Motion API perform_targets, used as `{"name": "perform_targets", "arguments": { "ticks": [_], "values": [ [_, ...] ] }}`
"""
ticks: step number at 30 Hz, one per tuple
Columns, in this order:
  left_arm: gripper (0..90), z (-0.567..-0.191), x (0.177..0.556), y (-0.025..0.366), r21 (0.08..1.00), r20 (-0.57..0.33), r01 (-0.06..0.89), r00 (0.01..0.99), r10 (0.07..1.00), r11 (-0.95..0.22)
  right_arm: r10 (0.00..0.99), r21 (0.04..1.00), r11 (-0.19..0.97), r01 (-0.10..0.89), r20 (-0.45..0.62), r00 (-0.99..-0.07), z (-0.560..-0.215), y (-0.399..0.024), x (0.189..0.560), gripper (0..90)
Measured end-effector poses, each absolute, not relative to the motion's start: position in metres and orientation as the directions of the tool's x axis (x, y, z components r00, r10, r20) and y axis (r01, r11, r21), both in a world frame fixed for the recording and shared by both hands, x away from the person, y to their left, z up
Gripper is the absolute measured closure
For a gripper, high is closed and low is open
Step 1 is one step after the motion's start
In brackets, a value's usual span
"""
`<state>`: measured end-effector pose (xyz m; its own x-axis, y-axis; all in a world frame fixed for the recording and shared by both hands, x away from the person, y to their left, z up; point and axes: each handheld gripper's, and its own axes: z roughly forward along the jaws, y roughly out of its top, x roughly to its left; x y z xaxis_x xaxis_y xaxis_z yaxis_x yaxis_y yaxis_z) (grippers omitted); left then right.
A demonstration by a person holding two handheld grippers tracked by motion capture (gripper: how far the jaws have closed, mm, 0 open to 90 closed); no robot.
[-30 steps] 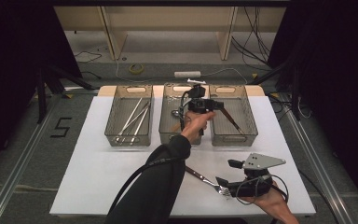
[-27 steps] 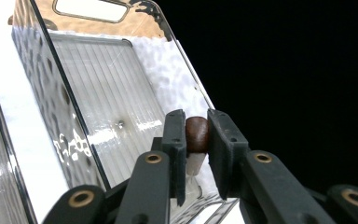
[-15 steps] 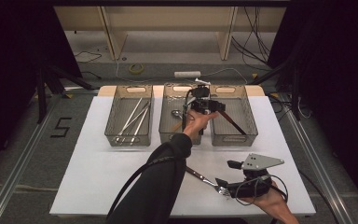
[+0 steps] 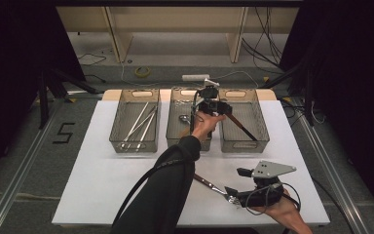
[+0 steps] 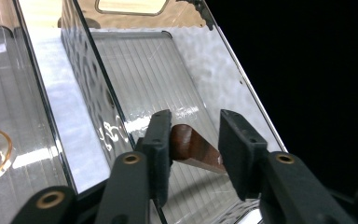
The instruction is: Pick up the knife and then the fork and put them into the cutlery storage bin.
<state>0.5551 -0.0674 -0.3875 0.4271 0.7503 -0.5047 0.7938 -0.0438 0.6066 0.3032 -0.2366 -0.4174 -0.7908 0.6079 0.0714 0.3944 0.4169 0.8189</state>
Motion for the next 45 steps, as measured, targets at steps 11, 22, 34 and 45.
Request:
{"name": "perform_targets", "arguments": {
  "ticks": [11,22,34,45],
  "values": [
    [68.1,-0.383,0.558,-0.066,0.622,-0.457,0.781,0.416,0.786,-0.052,0.605,0.817,0.422,0.394,0.07,-0.793,-0.418,-0.237,0.304,25.8],
    [68.7,-0.385,0.564,-0.071,0.662,-0.419,0.747,0.435,0.797,-0.059,0.596,0.814,0.432,0.387,0.065,-0.8,-0.418,-0.234,0.303,26.1],
    [65.4,-0.388,0.574,-0.077,0.671,-0.426,0.739,0.446,0.787,-0.056,0.592,0.813,0.435,0.387,0.066,-0.803,-0.419,-0.235,0.303,26.2],
    [54.5,-0.373,0.564,-0.067,0.684,-0.436,0.726,0.49,0.755,-0.077,0.588,0.806,0.446,0.39,0.065,-0.806,-0.42,-0.233,0.303,26.2]
  ]
}}
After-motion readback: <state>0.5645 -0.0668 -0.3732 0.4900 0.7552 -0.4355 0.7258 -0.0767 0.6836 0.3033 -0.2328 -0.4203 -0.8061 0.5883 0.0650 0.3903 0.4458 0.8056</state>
